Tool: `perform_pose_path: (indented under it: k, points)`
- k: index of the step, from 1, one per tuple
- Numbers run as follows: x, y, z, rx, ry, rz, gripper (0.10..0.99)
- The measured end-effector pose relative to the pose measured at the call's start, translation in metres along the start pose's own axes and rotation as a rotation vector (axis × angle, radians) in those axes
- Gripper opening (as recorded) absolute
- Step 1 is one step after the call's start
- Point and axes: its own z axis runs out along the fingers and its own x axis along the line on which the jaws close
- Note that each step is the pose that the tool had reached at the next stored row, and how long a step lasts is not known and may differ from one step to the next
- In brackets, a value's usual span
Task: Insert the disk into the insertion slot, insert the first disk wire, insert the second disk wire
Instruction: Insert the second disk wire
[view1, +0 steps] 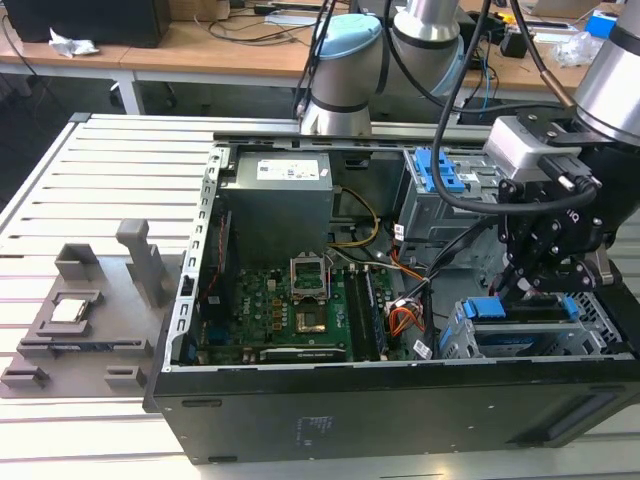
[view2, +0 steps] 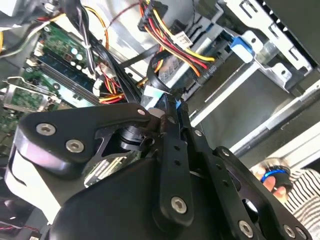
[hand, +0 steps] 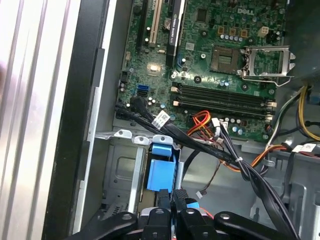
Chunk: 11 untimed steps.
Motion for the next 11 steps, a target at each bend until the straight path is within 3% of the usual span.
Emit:
perform_pose_path:
  k: [1,4,11]
  points:
    - [0.0017,-0.0019,-0.0001,-0.002,-0.0039,0.000,0.145]
    - [0.0028,-0.0023,-0.0001,-0.002,-0.0039,0.000,0.145]
    - [0.0030,-0.0021,-0.0057,-0.004,0.0045,0.000,0.145]
